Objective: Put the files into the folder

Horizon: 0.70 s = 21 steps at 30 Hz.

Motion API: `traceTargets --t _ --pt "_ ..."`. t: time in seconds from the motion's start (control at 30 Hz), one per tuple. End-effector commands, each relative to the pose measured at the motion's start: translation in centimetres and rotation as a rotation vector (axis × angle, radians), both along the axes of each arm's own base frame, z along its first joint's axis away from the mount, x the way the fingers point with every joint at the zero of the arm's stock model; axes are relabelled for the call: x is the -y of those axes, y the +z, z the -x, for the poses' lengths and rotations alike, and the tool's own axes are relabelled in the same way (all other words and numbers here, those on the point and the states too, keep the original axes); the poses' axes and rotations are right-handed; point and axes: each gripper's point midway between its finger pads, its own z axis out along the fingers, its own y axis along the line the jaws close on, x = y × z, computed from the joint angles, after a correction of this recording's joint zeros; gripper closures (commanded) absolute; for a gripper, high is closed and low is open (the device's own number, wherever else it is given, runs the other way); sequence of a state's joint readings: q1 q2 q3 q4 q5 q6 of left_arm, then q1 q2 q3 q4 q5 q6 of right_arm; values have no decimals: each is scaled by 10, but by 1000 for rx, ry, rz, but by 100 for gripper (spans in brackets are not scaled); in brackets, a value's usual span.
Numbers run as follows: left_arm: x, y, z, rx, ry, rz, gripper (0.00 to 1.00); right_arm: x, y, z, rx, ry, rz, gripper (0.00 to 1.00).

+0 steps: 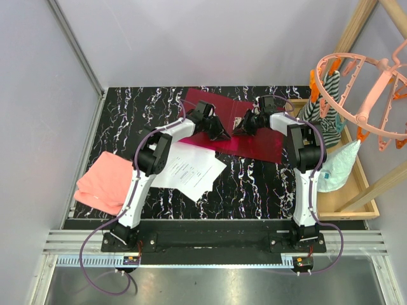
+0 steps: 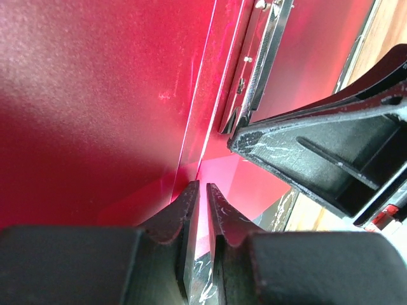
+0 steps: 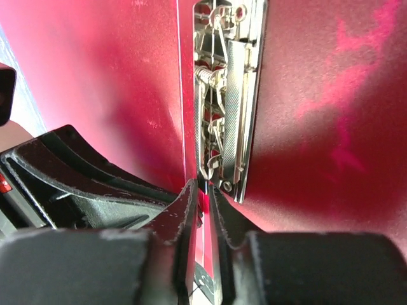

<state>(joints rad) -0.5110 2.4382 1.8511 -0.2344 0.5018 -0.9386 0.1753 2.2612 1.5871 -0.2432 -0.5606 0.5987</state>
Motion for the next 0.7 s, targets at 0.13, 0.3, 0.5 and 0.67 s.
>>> traceTargets --t 0.13,0.3,0.5,0.67 --pt "1 -1 -5 32 -20 -11 81 -4 16 -18 58 5 -35 100" --pt "12 4 -10 15 3 19 76 -5 17 -14 44 4 -47 100" --pt "-6 -12 -7 -43 77 -61 86 -12 21 0 20 22 -104 100" --pt "-20 19 0 82 62 -93 76 -28 43 13 16 4 -236 100"
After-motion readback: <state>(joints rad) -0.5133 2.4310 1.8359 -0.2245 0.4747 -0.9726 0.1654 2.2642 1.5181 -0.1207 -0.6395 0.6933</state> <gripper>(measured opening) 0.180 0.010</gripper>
